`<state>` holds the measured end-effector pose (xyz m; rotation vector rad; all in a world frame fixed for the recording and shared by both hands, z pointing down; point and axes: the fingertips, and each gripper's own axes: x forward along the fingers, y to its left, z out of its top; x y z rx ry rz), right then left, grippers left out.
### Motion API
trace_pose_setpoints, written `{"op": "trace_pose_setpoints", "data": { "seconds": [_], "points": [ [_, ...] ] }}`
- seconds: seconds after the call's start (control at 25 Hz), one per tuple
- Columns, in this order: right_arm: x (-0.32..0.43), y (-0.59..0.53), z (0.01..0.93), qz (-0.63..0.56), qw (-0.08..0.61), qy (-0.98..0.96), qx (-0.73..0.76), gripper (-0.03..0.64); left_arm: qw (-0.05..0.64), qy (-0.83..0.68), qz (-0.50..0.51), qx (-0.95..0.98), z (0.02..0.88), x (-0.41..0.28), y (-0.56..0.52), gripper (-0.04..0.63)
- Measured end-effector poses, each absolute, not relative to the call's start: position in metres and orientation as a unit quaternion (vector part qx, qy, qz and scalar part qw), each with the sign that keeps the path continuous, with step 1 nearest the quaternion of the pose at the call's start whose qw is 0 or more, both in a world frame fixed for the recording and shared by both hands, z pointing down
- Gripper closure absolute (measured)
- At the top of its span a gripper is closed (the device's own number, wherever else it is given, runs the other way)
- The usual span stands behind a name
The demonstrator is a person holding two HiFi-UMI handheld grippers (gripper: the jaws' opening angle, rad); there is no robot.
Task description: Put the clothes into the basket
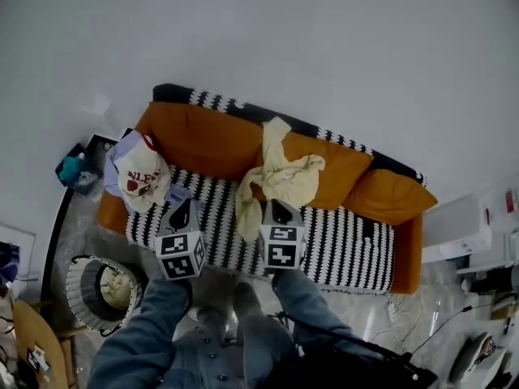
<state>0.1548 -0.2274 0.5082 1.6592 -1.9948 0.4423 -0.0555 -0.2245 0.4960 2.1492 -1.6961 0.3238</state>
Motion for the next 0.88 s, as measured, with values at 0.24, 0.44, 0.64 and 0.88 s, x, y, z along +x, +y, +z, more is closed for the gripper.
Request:
{"op": "trace_pose_setpoints", "data": {
  "seconds": [0.24, 0.44, 0.64, 0.88],
  "points": [
    [0.229, -0.246, 0.53, 0.182, 0.25, -0.718, 0.624, 0.614, 0.203, -0.593, 0.135, 0.768, 0.518, 0.004, -0.254, 0.585],
    [0.266, -0.275, 0.561, 0.197, 0.251, -0.717, 0.619, 0.614, 0.21, -0.587, 0.155, 0.767, 0.541, 0.046, -0.283, 0.584],
    [0.279, -0.302, 0.588, 0.193, 0.278, -0.735, 0.587, 0.606, 0.215, -0.591, 0.168, 0.759, 0.563, 0.066, -0.305, 0.586],
    [0.296, -0.337, 0.633, 0.222, 0.294, -0.749, 0.551, 0.492, 0.232, -0.607, 0.188, 0.737, 0.601, 0.066, -0.327, 0.584]
  ]
}}
